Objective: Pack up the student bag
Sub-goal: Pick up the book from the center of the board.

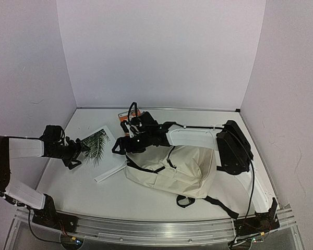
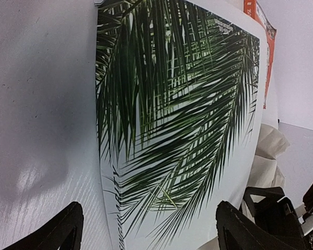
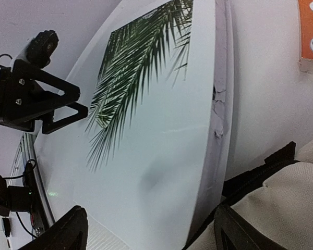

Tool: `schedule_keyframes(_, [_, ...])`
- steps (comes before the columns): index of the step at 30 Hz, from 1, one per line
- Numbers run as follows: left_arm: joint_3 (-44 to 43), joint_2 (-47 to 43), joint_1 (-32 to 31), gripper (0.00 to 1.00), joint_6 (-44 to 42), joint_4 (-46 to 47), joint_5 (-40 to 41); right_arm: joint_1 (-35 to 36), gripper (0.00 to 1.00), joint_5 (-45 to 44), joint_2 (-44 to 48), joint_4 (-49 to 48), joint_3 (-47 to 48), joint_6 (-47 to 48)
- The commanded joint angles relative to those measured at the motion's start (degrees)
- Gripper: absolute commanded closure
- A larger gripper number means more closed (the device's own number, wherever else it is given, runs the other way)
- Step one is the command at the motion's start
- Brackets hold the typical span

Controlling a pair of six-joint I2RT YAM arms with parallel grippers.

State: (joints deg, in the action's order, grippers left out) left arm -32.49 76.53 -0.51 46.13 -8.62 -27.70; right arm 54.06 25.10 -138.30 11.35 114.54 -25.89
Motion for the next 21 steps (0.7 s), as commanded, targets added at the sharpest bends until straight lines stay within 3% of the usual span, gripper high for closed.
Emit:
schedule_keyframes(1, [-1.17,2.06,0.34,0.13,-2.06,2.03,-1.28,-0.47,0.17,-3.63,-1.18,-0.29,3.82,-2.43])
schedule_keyframes(7, [-1.45,5.96,0.34,0.24,-2.40,3.95,-2.61,-0.50,0.19,-1.70,-9.28,0.84,9.11,-6.32])
schedule_keyframes(13, [-0.92,9.61,0.34,0.31,-1.84,7.17,-5.22,-0.49,0.19,-2.59,-11.52,1.10,11.28,-7.53])
schedule_keyframes(17, [-0.74,11.25,0.34,0.36,-1.60,8.26,-6.23,-0.46,0.19,3.68,-14.94,1.04,15.27,-8.44])
schedule_keyframes(21, [-0.56,12.02,0.34,0.39,-1.39,8.40,-7.22,-0.46,0.26,9.13,-17.83,0.80,17.86,-9.19])
